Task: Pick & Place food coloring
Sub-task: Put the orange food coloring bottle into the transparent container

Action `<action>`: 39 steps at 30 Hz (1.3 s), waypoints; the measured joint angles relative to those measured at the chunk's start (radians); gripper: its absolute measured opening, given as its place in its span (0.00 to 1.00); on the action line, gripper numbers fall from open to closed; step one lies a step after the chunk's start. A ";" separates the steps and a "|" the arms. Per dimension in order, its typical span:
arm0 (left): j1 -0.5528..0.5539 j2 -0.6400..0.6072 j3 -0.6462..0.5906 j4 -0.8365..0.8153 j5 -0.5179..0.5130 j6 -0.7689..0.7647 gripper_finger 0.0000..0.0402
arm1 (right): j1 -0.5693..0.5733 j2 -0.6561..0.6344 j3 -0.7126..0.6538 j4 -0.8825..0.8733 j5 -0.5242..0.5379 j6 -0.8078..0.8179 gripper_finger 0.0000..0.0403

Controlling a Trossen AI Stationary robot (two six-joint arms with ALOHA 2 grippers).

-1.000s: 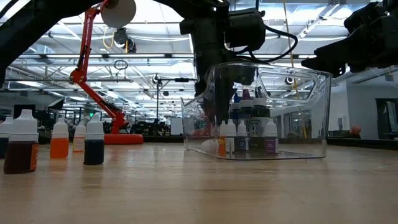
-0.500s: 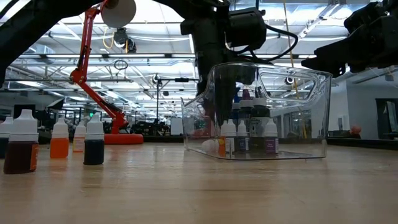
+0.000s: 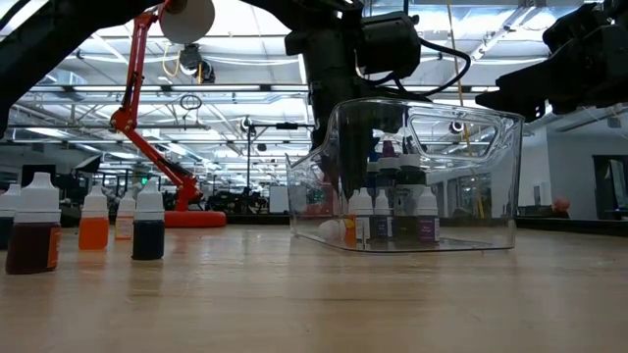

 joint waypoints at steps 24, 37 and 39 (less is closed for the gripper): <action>0.000 -0.114 0.002 -0.065 0.000 -0.018 0.27 | 0.000 0.004 0.000 0.000 0.000 0.000 0.73; -0.157 -0.288 0.003 -0.531 -0.135 -0.300 0.27 | 0.000 0.004 0.000 0.000 0.000 0.000 0.73; -0.190 -0.294 0.003 -0.567 -0.161 -0.356 0.27 | 0.000 0.004 0.000 0.000 0.000 0.000 0.73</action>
